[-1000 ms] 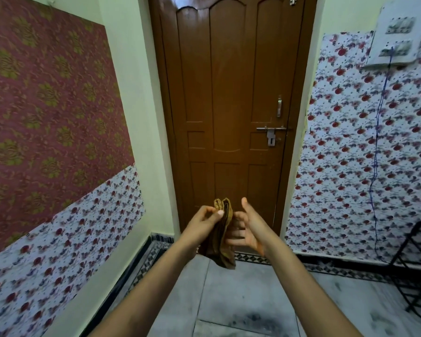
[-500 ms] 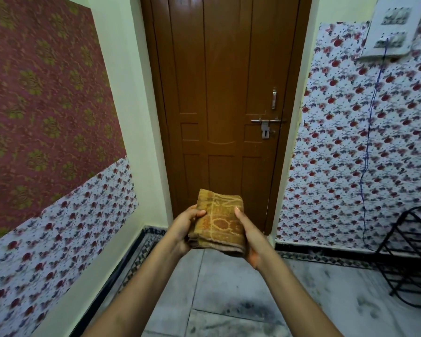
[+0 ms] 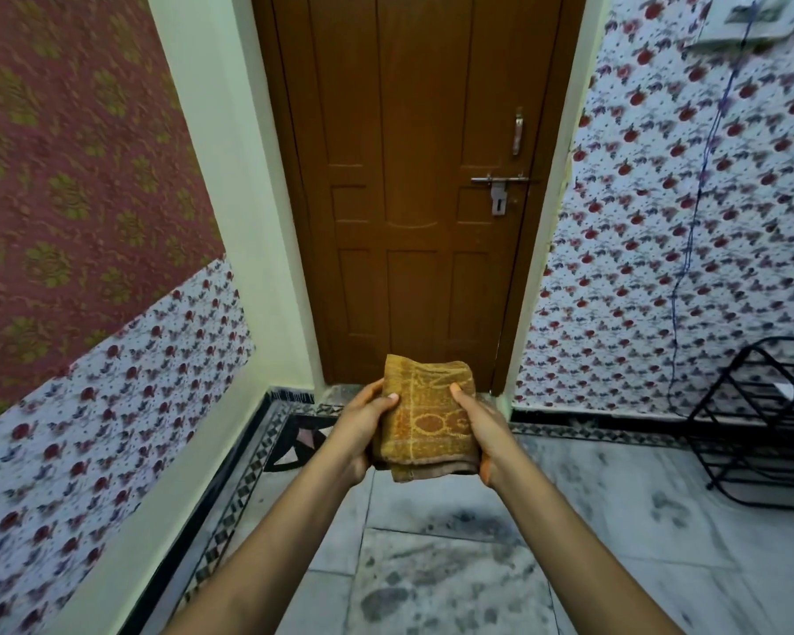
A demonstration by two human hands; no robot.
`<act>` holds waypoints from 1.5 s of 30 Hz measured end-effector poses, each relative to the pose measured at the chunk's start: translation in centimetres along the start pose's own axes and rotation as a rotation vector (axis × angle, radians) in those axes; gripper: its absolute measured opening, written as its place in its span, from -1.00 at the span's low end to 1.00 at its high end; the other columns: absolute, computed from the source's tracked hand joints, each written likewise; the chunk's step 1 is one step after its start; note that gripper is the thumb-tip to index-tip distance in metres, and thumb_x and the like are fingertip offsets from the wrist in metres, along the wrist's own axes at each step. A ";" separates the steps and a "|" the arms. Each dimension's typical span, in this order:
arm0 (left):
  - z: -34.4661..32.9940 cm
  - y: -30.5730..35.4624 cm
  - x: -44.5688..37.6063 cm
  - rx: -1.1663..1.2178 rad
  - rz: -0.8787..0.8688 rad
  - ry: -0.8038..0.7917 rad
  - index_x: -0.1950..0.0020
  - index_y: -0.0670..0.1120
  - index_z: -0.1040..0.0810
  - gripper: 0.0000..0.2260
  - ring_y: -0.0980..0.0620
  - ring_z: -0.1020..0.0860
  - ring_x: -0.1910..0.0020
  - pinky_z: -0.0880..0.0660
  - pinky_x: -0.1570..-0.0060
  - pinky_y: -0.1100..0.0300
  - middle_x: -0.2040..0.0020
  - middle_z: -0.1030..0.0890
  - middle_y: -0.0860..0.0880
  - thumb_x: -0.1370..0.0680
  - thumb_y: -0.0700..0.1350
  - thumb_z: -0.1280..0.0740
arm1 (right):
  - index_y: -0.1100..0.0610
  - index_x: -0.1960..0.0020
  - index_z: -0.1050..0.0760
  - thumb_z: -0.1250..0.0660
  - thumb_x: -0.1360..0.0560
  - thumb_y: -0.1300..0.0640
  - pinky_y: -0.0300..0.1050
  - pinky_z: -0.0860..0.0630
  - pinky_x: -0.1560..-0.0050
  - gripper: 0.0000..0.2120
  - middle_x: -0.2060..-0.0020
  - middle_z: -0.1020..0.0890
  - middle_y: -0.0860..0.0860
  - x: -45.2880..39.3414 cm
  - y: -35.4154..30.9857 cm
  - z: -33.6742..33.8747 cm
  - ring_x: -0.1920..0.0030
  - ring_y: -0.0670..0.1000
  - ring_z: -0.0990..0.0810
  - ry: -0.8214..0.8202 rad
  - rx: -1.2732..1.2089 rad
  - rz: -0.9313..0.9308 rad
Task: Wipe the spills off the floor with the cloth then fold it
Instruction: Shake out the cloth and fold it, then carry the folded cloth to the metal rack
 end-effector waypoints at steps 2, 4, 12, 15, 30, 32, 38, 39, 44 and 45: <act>-0.1 -0.2 -0.2 -0.002 0.020 -0.006 -0.31 0.03 -0.42 -0.70 -0.11 -0.54 0.02 -0.51 0.23 0.03 -0.03 -0.56 -0.08 -0.58 -0.13 -0.25 | 0.04 0.00 -0.47 -0.34 -0.49 -0.05 0.01 -0.56 0.14 -0.81 0.14 -0.60 0.06 0.0 0.3 0.1 0.13 0.09 -0.59 0.017 -0.004 -0.008; -0.4 -0.4 -0.5 -0.008 0.035 -0.011 -0.30 0.04 -0.43 -0.71 -0.11 -0.54 0.04 -0.50 0.24 0.03 0.01 -0.56 -0.06 -0.58 -0.13 -0.25 | 0.06 -0.07 -0.47 -0.34 -0.49 -0.06 0.01 -0.56 0.14 -0.75 0.12 -0.60 0.07 0.1 0.4 0.4 0.12 0.11 -0.60 0.029 -0.016 -0.025; -4.7 -1.9 -1.0 -0.001 0.055 -0.036 -0.12 0.06 -0.46 -0.84 -0.11 -0.53 0.08 -0.51 0.20 0.01 0.05 -0.56 -0.06 -0.59 -0.15 -0.24 | 0.12 0.00 -0.54 -0.39 -0.46 0.00 0.02 -0.59 0.11 -0.78 -0.01 -0.65 0.14 0.8 0.1 5.6 0.02 0.15 -0.63 0.084 -0.109 -0.046; -7.7 -3.0 -1.3 -0.016 0.060 -0.023 -0.15 0.05 -0.47 -0.84 -0.17 -0.54 -0.04 -0.52 0.15 -0.01 -0.03 -0.57 -0.10 -0.58 -0.11 -0.25 | 0.09 0.07 -0.56 -0.34 -0.50 0.06 -0.01 -0.58 0.10 -0.90 0.01 -0.64 0.12 0.9 -0.2 8.4 0.04 0.12 -0.62 0.128 -0.099 0.002; -38.8 -11.3 -1.6 -0.043 0.176 -0.123 -0.14 0.05 -0.48 -0.85 -0.12 -0.57 0.08 -0.53 0.18 0.01 0.02 -0.60 -0.09 -0.60 -0.11 -0.22 | 0.17 -0.03 -0.55 -0.32 -0.53 0.07 0.08 -0.57 0.03 -0.81 0.13 -0.63 0.11 1.2 -8.3 38.6 0.09 0.14 -0.61 0.321 -0.097 0.030; -42.4 -11.8 -2.2 -0.055 0.185 -0.144 -0.20 0.04 -0.47 -0.81 -0.12 -0.58 0.09 -0.52 0.19 0.01 0.02 -0.61 -0.09 -0.60 -0.11 -0.22 | 0.18 -0.02 -0.54 -0.32 -0.52 0.07 0.06 -0.57 0.05 -0.81 0.17 -0.63 0.09 1.0 -9.6 41.9 0.12 0.13 -0.61 0.345 -0.117 0.037; -52.0 -13.2 -5.8 -0.071 0.222 -0.211 -0.24 0.01 -0.47 -0.77 -0.11 -0.59 0.09 -0.53 0.24 0.03 -0.10 -0.59 -0.13 -0.59 -0.12 -0.24 | 0.19 -0.03 -0.54 -0.34 -0.52 0.07 -0.04 -0.58 0.18 -0.80 0.11 -0.63 0.11 -1.4 -12.5 50.8 0.15 0.10 -0.62 0.410 -0.178 0.059; -53.4 -13.5 -6.8 -0.072 0.223 -0.222 -0.23 0.00 -0.48 -0.78 -0.11 -0.59 0.10 -0.53 0.25 0.03 -0.08 -0.60 -0.12 -0.59 -0.12 -0.24 | 0.20 -0.05 -0.54 -0.33 -0.52 0.07 -0.04 -0.58 0.18 -0.79 0.09 -0.63 0.11 -2.0 -12.9 52.1 0.15 0.10 -0.62 0.419 -0.186 0.063; -60.9 -14.8 -12.2 -0.085 0.230 -0.275 -0.18 0.04 -0.48 -0.81 -0.11 -0.60 0.08 -0.55 0.21 0.02 -0.03 -0.61 -0.09 -0.59 -0.12 -0.23 | 0.19 -0.02 -0.53 -0.31 -0.53 0.10 -0.05 -0.58 0.14 -0.84 0.05 -0.62 0.12 -5.9 -15.5 58.7 0.14 0.07 -0.61 0.434 -0.217 0.075; -62.9 -15.1 -13.5 -0.083 0.238 -0.284 -0.18 0.06 -0.48 -0.81 -0.11 -0.59 0.07 -0.55 0.19 0.02 -0.04 -0.61 -0.09 -0.59 -0.12 -0.23 | 0.17 -0.02 -0.53 -0.30 -0.53 0.10 -0.03 -0.58 0.11 -0.84 0.02 -0.62 0.13 -7.0 -16.2 60.2 0.11 0.08 -0.61 0.440 -0.221 0.075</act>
Point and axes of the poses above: each hand's wrist, its own x-axis away from the middle knuckle, its own z-axis out of the back of the hand, y = z × x, the point moved 1 cm from there along -x, towards the middle knuckle
